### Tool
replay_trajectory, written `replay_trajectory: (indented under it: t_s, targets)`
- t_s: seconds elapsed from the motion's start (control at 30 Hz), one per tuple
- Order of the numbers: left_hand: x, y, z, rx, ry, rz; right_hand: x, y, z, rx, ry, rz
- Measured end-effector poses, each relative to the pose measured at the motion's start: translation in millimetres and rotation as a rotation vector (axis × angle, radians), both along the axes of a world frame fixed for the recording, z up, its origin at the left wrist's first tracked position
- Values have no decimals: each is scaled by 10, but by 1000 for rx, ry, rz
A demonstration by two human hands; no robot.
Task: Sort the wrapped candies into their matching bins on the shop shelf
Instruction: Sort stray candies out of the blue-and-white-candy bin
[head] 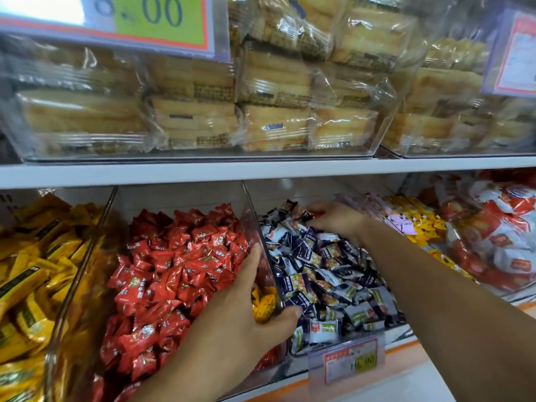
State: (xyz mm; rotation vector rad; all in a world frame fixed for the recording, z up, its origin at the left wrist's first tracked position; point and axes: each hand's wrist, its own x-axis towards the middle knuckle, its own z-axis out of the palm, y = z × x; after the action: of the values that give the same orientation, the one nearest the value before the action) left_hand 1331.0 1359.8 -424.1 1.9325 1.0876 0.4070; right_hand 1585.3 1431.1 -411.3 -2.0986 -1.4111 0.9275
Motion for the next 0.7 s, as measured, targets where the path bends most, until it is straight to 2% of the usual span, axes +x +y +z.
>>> replay_trajectory:
  t_s: [0.1,0.23,0.4,0.57,0.7]
  targets:
    - [-7,9,-2,0,-1,1,-48,-79,209,68,49,-31]
    - [-32,11,-10,-3,-10,5,-110,-241,488,149,-110,21]
    - [-33,-16,-16,32,-37,5,-387,-660,429,361,-61,-36]
    - [-32,-38,-39,40,-57,10,-516,-1044,98,336,21,40]
    - [-55,-49,-39,51,-32,12,-332,-1160,166,358,77,-23]
